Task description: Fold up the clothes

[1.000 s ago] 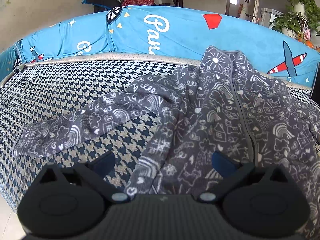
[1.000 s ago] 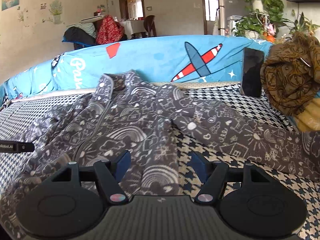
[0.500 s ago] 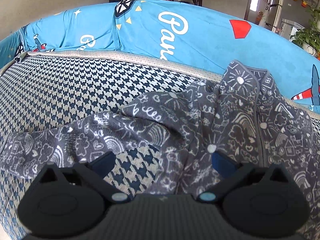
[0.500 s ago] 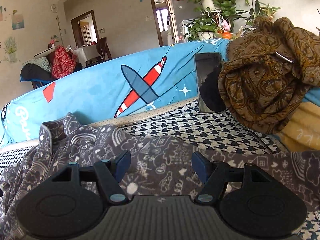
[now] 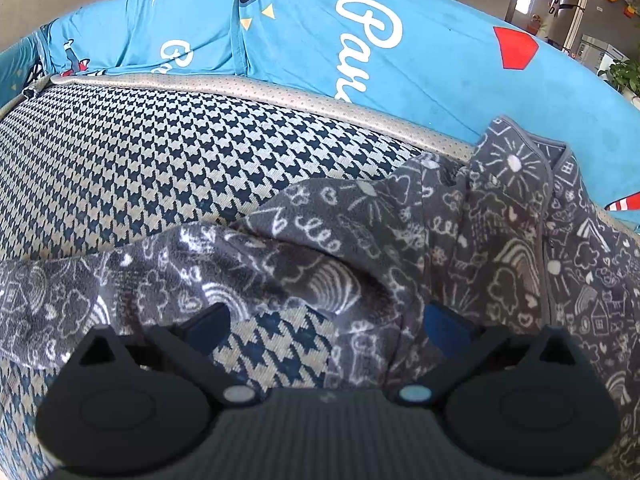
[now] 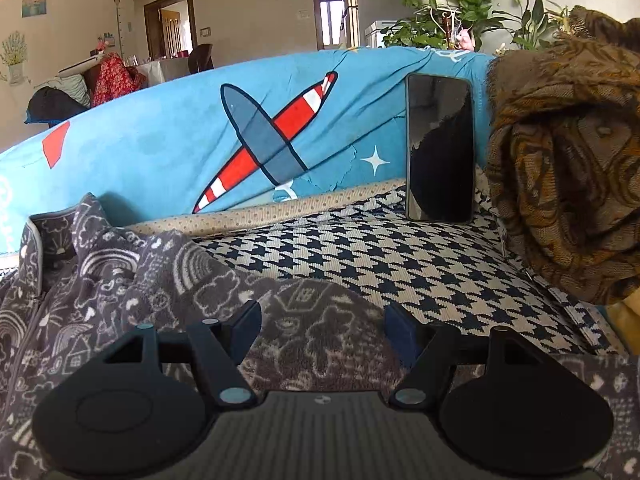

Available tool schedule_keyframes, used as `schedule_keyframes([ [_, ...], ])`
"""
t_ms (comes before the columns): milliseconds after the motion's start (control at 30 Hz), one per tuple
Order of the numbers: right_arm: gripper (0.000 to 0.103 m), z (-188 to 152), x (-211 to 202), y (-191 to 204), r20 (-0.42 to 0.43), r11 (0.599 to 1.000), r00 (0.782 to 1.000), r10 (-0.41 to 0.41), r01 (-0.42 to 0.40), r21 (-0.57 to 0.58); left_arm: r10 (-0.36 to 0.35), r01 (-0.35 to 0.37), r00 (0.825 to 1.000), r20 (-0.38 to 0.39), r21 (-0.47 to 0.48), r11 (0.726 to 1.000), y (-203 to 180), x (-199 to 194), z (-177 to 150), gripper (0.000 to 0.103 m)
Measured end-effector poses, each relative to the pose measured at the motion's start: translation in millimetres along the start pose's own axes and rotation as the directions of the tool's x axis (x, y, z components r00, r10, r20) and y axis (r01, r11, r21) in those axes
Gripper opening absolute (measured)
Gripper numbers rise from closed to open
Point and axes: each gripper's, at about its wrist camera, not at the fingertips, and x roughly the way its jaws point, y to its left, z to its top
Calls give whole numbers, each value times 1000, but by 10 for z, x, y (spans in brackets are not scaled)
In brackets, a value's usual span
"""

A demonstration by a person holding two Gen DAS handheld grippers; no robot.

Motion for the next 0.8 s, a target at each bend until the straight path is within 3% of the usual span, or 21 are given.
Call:
schedule_keyframes([
  [67, 65, -15, 93, -6, -23, 1000, 1000, 0, 0, 2, 2, -2, 1000, -7, 3, 1000, -11, 12, 6, 103],
  [133, 56, -46, 135, 21, -16, 1000, 1000, -26, 26, -14, 2, -2, 1000, -15, 3, 1000, -31, 25, 19, 103],
  [200, 33, -42, 159, 76, -10, 998, 999, -31, 30, -60, -6, 6, 1000, -20, 1, 1000, -52, 39, 40, 103],
  [300, 11, -30, 182, 125, -3, 995, 999, -36, 36, -98, 1, 0, 1000, -27, 22, 1000, -106, 78, 68, 103],
  [433, 6, 0, 176, 77, 17, 997, 999, -46, 47, -61, 11, -9, 999, -37, 40, 999, -144, 132, 64, 103],
  [600, 4, 82, 152, -19, 68, 990, 988, -139, 139, 3, 26, -24, 999, -47, 32, 999, -122, 199, 81, 103],
  [800, 1, 90, 266, -73, 28, 963, 964, -264, 262, 54, 34, -33, 998, -60, 12, 999, -7, 257, 155, 103],
])
